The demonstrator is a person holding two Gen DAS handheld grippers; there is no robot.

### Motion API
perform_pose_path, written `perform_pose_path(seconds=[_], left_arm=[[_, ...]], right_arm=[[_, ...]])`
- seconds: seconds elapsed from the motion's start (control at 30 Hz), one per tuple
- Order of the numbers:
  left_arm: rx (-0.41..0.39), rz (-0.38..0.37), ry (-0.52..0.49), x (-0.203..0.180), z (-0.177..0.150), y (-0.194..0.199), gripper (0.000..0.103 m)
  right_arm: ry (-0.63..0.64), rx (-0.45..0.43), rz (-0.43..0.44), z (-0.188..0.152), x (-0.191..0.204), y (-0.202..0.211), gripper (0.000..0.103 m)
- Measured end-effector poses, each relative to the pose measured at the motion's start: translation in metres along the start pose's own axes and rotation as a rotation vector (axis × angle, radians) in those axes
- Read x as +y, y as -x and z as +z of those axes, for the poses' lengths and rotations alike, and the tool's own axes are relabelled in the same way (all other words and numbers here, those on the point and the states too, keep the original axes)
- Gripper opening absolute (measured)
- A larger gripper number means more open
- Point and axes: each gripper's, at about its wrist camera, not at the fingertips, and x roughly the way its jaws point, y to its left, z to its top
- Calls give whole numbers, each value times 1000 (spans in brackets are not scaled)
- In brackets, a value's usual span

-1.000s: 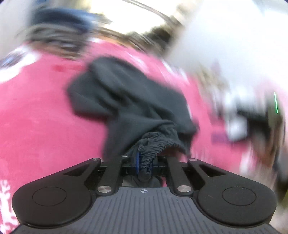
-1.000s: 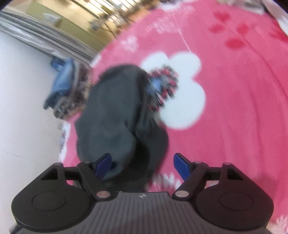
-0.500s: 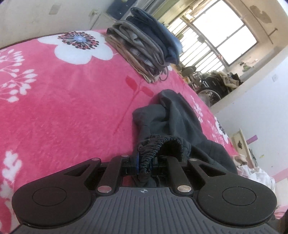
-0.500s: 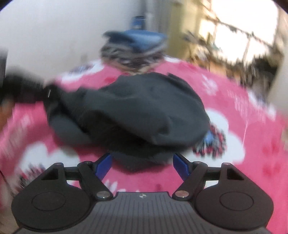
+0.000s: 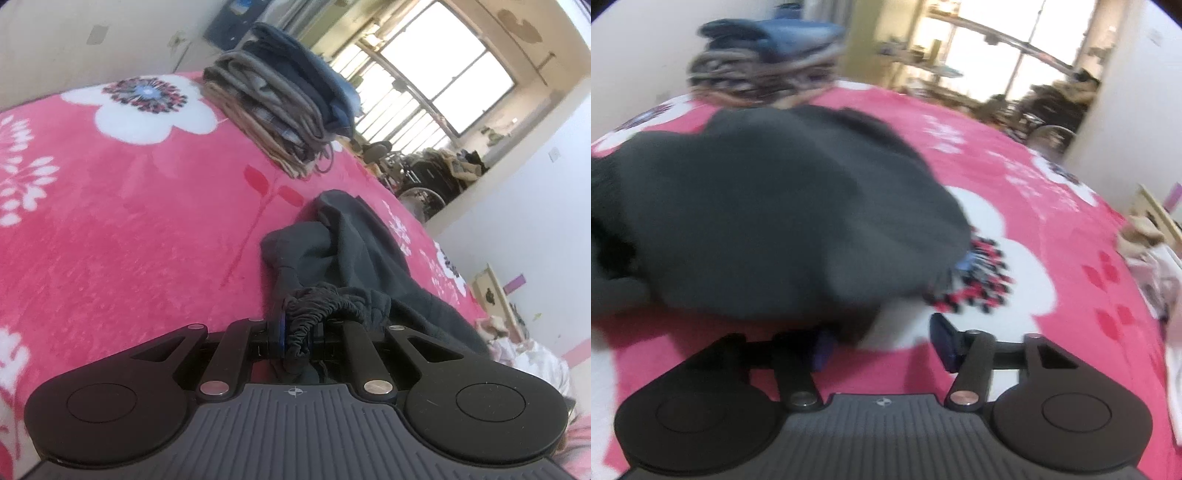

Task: Fold clothes
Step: 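Lift the sweatpants by the waistband with both grippers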

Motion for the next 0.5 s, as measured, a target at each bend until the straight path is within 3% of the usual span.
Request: perform_pose_path(seconds=[0.03,0.13,0.2,0.33,0.47,0.5], left_arm=[[-6,0,-6,-2,-1,0,8],[-35,-14,-27,-9,-2,7,8],[-55,-25,-50,-16,-1,15,8],[-68,-17,-100,-31,-1,24,8],[-87,3,-127,-38,3,23,8],[-93,8,-127,-39,5,22,8]], right_arm=[[-14,-1,-18,-1,-5,-2,18],[-115,-25,-44,-1,-25,0,3],[-166,-81,-57,0,-39,12,2],[-247,-143,25,2,-54,34,3],[-193,-133,150,-1,-43,56,9],[-156,-115,192,-2,-38,59,16]])
